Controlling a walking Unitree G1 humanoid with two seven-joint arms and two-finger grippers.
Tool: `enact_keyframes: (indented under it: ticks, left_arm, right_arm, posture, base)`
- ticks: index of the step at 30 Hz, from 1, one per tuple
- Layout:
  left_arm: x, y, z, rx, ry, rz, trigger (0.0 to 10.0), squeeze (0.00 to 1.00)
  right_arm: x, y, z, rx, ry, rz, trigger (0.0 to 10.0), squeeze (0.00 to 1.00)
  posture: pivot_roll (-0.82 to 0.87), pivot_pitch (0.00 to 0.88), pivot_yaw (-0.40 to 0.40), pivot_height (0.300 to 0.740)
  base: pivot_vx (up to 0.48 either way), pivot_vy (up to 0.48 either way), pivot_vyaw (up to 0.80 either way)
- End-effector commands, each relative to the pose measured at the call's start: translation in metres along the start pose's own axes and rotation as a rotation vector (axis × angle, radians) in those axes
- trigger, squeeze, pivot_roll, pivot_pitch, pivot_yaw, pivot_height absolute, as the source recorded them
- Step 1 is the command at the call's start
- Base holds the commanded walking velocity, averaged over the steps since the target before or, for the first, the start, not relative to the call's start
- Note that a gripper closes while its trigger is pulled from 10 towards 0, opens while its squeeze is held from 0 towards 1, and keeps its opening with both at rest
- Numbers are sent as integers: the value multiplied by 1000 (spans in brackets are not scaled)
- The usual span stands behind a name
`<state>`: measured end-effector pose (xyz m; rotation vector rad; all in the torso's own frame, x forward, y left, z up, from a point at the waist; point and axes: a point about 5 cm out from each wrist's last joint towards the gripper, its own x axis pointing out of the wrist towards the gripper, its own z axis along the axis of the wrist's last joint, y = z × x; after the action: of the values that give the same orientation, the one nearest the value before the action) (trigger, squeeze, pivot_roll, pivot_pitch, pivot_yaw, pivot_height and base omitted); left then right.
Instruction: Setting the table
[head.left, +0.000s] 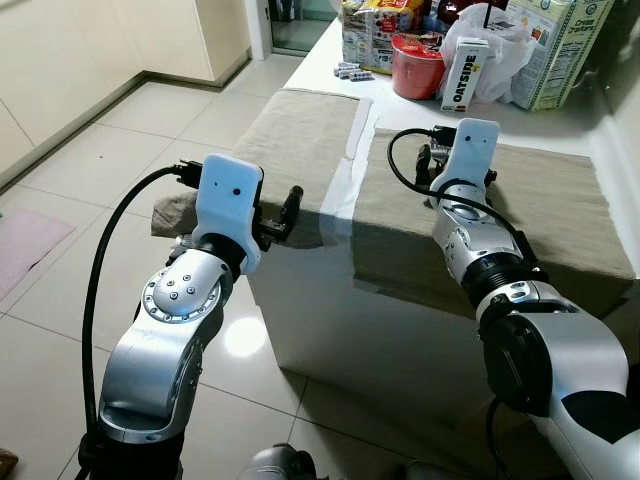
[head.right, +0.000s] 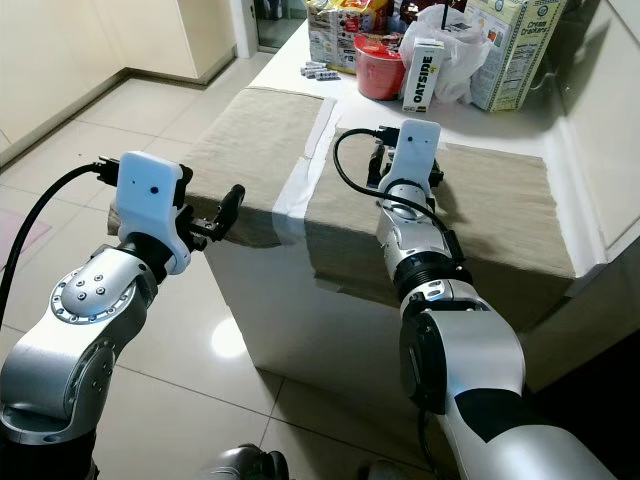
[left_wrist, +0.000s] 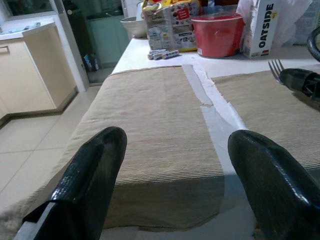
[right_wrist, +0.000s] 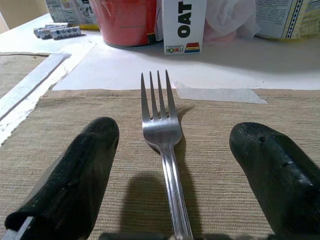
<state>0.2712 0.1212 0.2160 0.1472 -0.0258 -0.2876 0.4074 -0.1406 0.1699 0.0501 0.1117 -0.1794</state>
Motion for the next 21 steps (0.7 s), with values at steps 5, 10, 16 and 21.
enact_keyframes:
  ticks: [5, 10, 16, 21]
  left_arm:
    - [0, 1, 5, 14, -11, 3, 10000, 0]
    - [1, 1, 6, 14, -13, 3, 10000, 0]
    - [2, 1, 7, 19, -17, 3, 10000, 0]
    - [3, 2, 8, 33, -24, 4, 10000, 0]
  right_arm:
    - [-14, 0, -58, -60, 238, 18, 0, 0]
    - [-17, 2, -65, -69, 264, 33, 0, 0]
    - [-17, 3, -67, -67, 268, 32, 0, 0]
    - [-19, 4, -70, -54, 275, 37, 0, 0]
  posture:
    - [104, 87, 77, 736]
    - [102, 92, 80, 736]
    - [100, 95, 82, 736]
    - [98, 95, 83, 736]
  base:
    - [0, 0, 0]
    - [0, 0, 0]
    - [0, 0, 0]
    - [0, 0, 0]
